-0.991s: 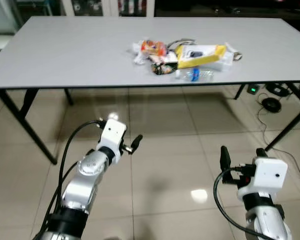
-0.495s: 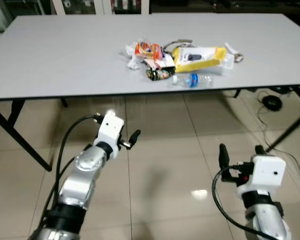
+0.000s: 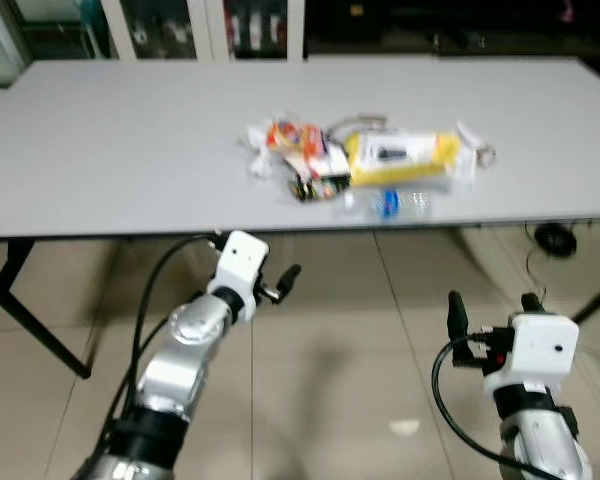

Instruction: Picking trash to rubbish bin

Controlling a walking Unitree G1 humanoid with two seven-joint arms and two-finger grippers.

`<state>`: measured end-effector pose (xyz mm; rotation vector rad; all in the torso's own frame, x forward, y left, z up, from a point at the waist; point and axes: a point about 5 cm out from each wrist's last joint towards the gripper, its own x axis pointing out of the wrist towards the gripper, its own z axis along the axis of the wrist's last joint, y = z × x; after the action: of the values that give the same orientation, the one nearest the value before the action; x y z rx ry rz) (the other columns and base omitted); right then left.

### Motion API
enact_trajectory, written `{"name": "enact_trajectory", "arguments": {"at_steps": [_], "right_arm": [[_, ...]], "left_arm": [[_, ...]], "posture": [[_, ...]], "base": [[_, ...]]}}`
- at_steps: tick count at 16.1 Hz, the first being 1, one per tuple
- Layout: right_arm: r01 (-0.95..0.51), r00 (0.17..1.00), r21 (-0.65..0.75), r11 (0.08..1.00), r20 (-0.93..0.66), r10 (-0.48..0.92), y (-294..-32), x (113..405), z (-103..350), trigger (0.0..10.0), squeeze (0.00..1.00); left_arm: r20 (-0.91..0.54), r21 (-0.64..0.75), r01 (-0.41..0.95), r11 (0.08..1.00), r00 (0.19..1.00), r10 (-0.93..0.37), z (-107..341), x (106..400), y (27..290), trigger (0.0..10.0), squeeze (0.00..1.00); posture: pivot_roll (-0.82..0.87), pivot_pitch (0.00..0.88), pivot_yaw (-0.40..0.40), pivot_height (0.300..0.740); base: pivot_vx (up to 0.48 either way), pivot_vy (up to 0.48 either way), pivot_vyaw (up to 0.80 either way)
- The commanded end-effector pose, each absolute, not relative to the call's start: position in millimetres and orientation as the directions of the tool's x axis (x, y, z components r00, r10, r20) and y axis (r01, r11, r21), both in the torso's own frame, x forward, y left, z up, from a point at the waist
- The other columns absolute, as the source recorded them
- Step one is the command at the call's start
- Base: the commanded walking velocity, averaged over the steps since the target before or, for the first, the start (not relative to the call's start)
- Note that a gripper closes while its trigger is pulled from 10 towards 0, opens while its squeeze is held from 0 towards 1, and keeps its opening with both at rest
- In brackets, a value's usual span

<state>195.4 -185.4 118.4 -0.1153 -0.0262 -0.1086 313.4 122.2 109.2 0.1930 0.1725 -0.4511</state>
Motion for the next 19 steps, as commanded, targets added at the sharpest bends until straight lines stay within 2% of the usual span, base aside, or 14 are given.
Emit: {"name": "enact_trajectory", "arguments": {"at_steps": [1,4,8,15,19], "right_arm": [[0.091,0.996,-0.119,0.989,0.034,-0.087,-181,196,120,10.0,0.00],[0.092,0.995,-0.117,0.989,0.038,-0.088,-182,195,121,10.0,0.00],[0.092,0.995,-0.116,0.989,0.039,-0.088,-184,197,120,10.0,0.00],[0.059,0.998,-0.140,0.988,0.032,-0.055,-185,201,119,10.0,0.00],[0.005,1.000,-0.157,0.988,0.026,-0.001,-178,205,119,10.0,0.00]], "left_arm": [[-0.215,0.151,0.421,0.894,0.897,-0.386,110,314,132,10.0,0.00],[-0.237,0.155,0.396,0.905,0.904,-0.355,103,307,139,10.0,0.00],[-0.189,0.147,0.336,0.930,0.933,-0.308,97,294,160,10.0,0.00],[-0.207,0.171,0.343,0.924,0.929,-0.307,83,280,164,10.0,0.00],[-0.168,0.183,0.317,0.931,0.943,-0.288,92,293,159,10.0,0.00]], "posture": [[0.14,0.103,-0.019,0.740],[0.14,0.104,-0.020,0.740],[0.15,0.101,-0.026,0.740],[0.15,0.093,-0.045,0.740],[0.16,0.100,-0.056,0.740]], "base": [[0.461,0.000,0.00],[0.366,0.000,0.00],[0.000,0.000,0.00],[0.000,0.000,0.00],[0.000,0.000,0.00]]}}
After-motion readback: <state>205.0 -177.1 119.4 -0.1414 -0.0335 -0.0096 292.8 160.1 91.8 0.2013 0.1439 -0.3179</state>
